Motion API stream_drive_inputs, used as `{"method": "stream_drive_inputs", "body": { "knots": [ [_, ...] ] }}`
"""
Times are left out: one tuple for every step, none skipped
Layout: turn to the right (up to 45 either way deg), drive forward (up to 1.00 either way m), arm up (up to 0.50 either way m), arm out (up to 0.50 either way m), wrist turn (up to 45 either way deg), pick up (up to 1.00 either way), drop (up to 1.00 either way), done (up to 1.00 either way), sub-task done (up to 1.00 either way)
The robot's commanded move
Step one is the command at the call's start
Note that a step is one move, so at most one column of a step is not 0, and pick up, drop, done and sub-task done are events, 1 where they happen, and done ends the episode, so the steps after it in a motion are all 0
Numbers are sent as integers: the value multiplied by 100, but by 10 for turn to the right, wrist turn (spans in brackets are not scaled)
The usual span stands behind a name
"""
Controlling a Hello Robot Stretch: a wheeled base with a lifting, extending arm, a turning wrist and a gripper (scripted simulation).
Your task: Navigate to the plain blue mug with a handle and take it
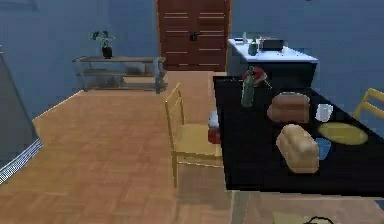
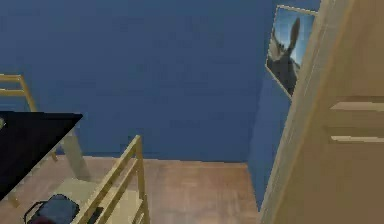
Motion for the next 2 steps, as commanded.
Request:
{"method": "stream_drive_inputs", "body": {
  "knots": [
    [-450, 0, 0, 0, 0, 0, 0, 0, 0],
    [-60, 0, 0, 0, 0, 0, 0, 0, 0]
  ]
}}
